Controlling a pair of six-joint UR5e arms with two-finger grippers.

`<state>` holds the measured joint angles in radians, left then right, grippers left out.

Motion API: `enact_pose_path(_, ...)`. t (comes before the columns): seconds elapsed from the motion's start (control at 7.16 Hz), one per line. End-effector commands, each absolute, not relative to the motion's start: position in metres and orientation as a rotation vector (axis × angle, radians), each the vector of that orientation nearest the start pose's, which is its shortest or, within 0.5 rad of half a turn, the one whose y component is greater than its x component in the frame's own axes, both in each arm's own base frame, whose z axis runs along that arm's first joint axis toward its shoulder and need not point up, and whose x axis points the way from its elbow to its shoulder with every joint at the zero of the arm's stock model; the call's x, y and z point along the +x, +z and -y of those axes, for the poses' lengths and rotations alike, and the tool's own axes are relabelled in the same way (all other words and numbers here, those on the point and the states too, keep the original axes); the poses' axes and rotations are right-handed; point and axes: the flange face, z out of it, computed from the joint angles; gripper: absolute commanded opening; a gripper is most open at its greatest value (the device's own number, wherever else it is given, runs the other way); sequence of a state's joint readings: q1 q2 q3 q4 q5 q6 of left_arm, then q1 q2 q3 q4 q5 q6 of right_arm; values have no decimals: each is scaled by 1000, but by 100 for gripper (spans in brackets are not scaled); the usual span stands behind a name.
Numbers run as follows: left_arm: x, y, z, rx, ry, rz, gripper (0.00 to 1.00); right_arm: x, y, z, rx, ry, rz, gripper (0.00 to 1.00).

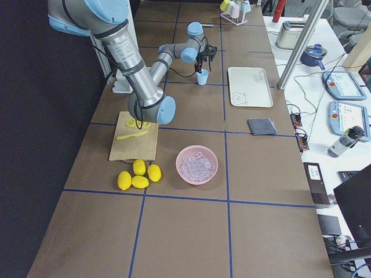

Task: Mash ice and strawberries in cup
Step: 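Move the left gripper over the red strawberry while the right gripper returns to the bowl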

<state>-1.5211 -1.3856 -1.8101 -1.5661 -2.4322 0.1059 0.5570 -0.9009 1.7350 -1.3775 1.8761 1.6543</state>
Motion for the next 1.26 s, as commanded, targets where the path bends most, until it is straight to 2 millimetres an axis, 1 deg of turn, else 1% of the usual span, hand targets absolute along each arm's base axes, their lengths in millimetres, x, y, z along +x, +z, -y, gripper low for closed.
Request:
enact_pose_path(0.0, 4, 600, 430, 81, 167, -910, 100, -375, 214, 455, -83, 388, 1068, 99)
enact_pose_path(0.14, 44, 589, 433, 60, 117, -929, 100, -319, 251, 447, -76, 345, 1037, 99)
enact_pose_path(0.28, 78, 577, 431, 38, 70, -956, 100, -274, 283, 438, -42, 284, 1014, 99)
enact_pose_path(0.42, 104, 568, 427, 32, 38, -976, 100, -232, 318, 436, -12, 237, 982, 99)
enact_pose_path(0.56, 151, 551, 426, 18, 23, -984, 100, -191, 359, 435, 25, 177, 934, 99)
enact_pose_path(0.7, 200, 525, 437, 29, -15, -960, 100, -159, 398, 428, 39, 102, 897, 99)
enact_pose_path(0.84, 227, 526, 432, 48, -18, -910, 100, -133, 424, 424, 48, 62, 880, 99)
enact_pose_path(0.98, 253, 526, 432, 82, 0, -868, 100, -114, 446, 418, 60, 24, 854, 99)
enact_pose_path(1.12, 264, 532, 433, 90, 4, -842, 100, -106, 457, 415, 63, 7, 843, 99)
